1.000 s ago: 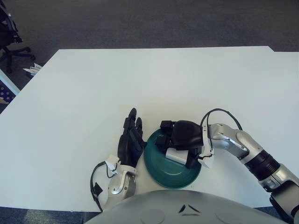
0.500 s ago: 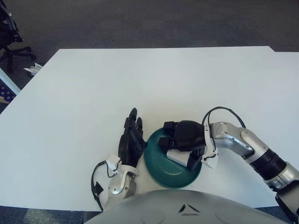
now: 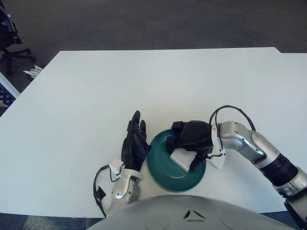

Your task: Put the charger into the plate.

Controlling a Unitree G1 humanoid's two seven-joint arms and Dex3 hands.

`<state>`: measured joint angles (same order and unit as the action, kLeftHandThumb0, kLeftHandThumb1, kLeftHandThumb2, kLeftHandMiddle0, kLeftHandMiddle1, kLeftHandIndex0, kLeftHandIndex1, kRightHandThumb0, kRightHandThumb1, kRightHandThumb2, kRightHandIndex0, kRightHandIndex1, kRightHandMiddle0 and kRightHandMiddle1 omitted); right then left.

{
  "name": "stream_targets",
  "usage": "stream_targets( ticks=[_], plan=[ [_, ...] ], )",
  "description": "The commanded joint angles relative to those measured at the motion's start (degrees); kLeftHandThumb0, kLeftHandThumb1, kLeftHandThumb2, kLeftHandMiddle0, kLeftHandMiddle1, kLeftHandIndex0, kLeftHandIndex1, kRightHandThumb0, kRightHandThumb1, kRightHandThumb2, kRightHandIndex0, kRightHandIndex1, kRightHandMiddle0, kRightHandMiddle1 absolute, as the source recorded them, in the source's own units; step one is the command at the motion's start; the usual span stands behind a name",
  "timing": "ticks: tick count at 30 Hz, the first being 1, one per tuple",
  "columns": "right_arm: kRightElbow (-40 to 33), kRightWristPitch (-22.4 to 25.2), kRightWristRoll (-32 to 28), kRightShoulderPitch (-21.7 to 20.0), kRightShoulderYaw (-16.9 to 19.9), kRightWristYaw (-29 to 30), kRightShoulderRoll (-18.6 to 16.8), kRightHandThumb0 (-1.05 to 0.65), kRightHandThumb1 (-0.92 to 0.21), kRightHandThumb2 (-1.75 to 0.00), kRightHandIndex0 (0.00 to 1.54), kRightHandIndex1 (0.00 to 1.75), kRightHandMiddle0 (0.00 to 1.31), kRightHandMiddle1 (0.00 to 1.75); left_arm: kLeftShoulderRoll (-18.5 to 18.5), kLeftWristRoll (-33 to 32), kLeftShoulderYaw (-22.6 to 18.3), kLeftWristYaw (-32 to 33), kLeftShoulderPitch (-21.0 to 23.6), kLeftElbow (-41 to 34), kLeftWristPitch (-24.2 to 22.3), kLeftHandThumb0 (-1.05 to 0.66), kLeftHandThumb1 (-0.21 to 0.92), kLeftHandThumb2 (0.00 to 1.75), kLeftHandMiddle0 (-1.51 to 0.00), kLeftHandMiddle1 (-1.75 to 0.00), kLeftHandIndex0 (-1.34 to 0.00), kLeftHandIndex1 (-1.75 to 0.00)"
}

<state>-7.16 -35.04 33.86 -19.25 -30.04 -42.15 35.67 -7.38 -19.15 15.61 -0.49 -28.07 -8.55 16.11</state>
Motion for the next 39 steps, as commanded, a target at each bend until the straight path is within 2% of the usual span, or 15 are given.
stream_targets(
  ticks=[1,4,9,11,13,14,15,19,21,27,29,32,36,37,39],
  plan=[
    [2.4,0.7,-1.2,-2.1,2.8,2.9,-0.9,-1.05,-0.92,-0.86,0.00,1.67,0.00,1.20,-3.7,-2.9,-1.9,0.7,1.3,1.7,-2.3,-1.05,0.92,0.96,-0.05,-0.01,0.00,-0.20],
    [-1.5,6.3,-4.7,-1.6,5.4,0.7,-1.3,-1.05,-0.92,-0.83,0.00,1.67,0.01,1.28,-2.7,-4.4,-2.3,-0.6,2.0,2.1,-3.0,-1.05,0.92,0.98,-0.05,-0.01,0.00,-0.22],
    [-8.2,17.5,-8.9,-0.7,7.5,-4.2,-1.8,-1.05,-0.92,-0.81,0.00,1.34,0.02,1.29,-0.9,-7.3,-3.4,-4.0,3.1,2.9,-4.7,-1.05,0.92,1.01,-0.02,0.00,0.00,-0.22],
    [-9.2,20.3,-8.6,-0.6,7.2,-4.9,-2.4,-1.05,-0.92,-0.81,0.04,1.11,0.01,1.20,-0.5,-7.7,-4.0,-4.8,3.6,3.2,-5.1,-1.05,0.92,1.02,-0.02,0.00,0.00,-0.22],
    [-10.1,22.8,-8.6,-0.4,7.0,-5.2,-3.0,-1.05,-0.92,-0.81,0.10,0.77,0.00,0.99,0.0,-7.6,-4.7,-5.3,4.1,3.6,-5.5,-1.05,0.92,1.03,-0.02,0.00,0.00,-0.22],
    [-10.2,23.9,-8.8,-0.2,7.3,-4.9,-3.3,-1.05,-0.92,-0.81,0.12,0.68,0.00,0.94,0.1,-7.5,-5.0,-5.4,4.4,3.9,-5.7,-1.05,0.92,1.03,-0.02,0.00,0.00,-0.22],
    [-10.3,24.7,-8.9,0.0,7.5,-4.7,-3.6,-1.05,-0.92,-0.80,0.17,0.40,0.00,0.79,0.2,-7.3,-5.3,-5.5,4.6,4.1,-5.8,-1.05,0.92,1.03,-0.02,0.00,0.00,-0.21],
    [-9.5,26.7,-9.5,1.2,9.0,-1.8,-5.2,-1.05,-0.92,-0.81,0.19,0.16,0.00,0.62,-0.1,-7.1,-6.5,-5.9,5.5,5.6,-5.7,-1.05,0.92,1.01,-0.03,-0.01,0.00,-0.20],
    [-9.9,28.0,-10.0,2.3,10.4,-0.3,-5.9,-1.05,-0.92,-0.82,0.19,0.11,0.00,0.57,-0.4,-6.9,-6.9,-6.0,5.8,6.3,-5.4,-1.05,0.92,1.00,-0.04,-0.01,0.00,-0.20],
    [-13.2,34.0,-16.1,8.9,18.4,1.9,-5.6,-1.05,-0.92,-0.86,0.19,0.04,0.00,0.46,-1.0,-5.2,-7.5,-6.1,6.2,7.5,-3.0,-1.05,0.92,1.00,-0.06,-0.01,0.00,-0.25],
    [-13.1,36.1,-18.4,12.0,20.9,4.5,-7.5,-1.05,-0.92,-0.87,0.18,0.03,0.00,0.42,-1.1,-4.0,-7.5,-6.1,6.5,7.9,-1.3,-1.05,0.92,1.01,-0.06,-0.01,0.00,-0.27],
    [-6.8,33.7,-22.6,17.1,24.1,12.2,-13.4,-1.05,-0.92,-0.91,0.17,0.01,0.00,0.39,-0.8,-2.7,-7.3,-6.3,6.6,7.8,0.3,-1.05,0.92,1.02,-0.06,-0.01,0.00,-0.32],
    [0.2,29.8,-27.4,19.2,26.8,17.9,-18.2,-1.05,-0.92,-0.94,0.15,0.00,0.00,0.38,-0.3,-1.8,-7.4,-6.8,6.7,7.8,1.2,-1.05,0.92,1.03,-0.06,0.00,0.00,-0.37],
    [0.6,31.9,-31.3,20.2,29.0,20.3,-21.7,-1.05,-0.92,-0.95,0.15,0.00,0.00,0.38,0.2,-0.9,-7.3,-7.1,6.6,7.7,1.8,-1.05,0.92,1.04,-0.06,0.00,0.00,-0.38],
    [0.3,34.6,-35.8,21.4,31.3,22.9,-25.7,-1.05,-0.92,-0.95,0.15,0.00,0.00,0.41,0.7,0.0,-7.2,-7.4,6.3,7.5,2.4,-1.05,0.92,1.03,-0.08,0.00,-0.01,-0.54]
  ],
)
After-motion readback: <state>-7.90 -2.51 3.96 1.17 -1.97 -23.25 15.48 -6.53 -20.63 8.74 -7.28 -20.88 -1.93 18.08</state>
